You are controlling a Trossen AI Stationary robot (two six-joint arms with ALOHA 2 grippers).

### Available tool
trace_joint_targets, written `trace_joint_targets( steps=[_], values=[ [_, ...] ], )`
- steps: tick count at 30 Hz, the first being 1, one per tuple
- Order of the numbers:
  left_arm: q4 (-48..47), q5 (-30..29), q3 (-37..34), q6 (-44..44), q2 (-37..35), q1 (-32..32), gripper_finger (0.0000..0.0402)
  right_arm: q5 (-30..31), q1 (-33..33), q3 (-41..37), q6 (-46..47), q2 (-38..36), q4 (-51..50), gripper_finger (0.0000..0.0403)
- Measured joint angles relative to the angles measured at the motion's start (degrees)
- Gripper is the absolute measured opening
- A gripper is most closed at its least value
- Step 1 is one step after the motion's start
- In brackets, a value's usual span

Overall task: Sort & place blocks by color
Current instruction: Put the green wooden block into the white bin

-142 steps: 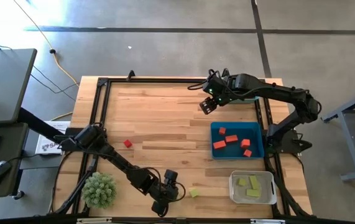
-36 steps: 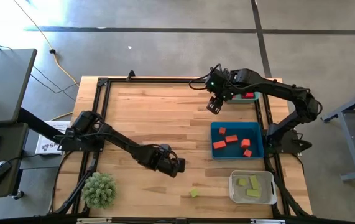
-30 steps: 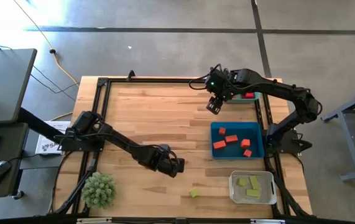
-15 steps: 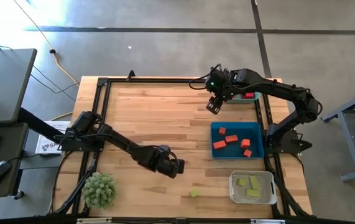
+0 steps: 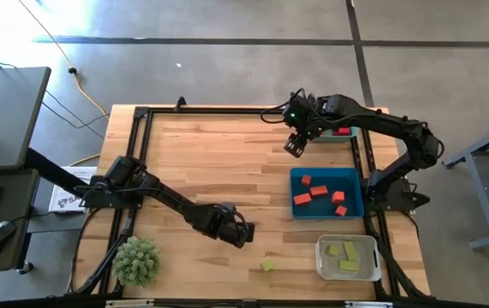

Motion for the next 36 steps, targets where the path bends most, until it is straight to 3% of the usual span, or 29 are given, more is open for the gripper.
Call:
trace_joint_targets(
  steps=[10,18,27,36],
  values=[
    [-7.66,-0.17,0.06,3.90,0.02,0.22,0.0157,0.00,0.02,0.00,0.17,0.00,-0.11,0.0200],
    [-11.97,-1.37,-0.09,9.96,0.02,0.46,0.0126,0.01,0.02,0.00,1.85,0.00,-0.09,0.0200],
    [-13.91,-2.10,-0.13,20.87,-0.02,0.51,0.0111,-0.24,0.02,0.00,6.29,0.01,-0.13,0.0200],
    [-14.62,-1.25,3.21,33.39,0.12,-1.19,0.0109,-9.56,0.07,0.00,9.15,0.00,-0.31,0.0200]
  ],
)
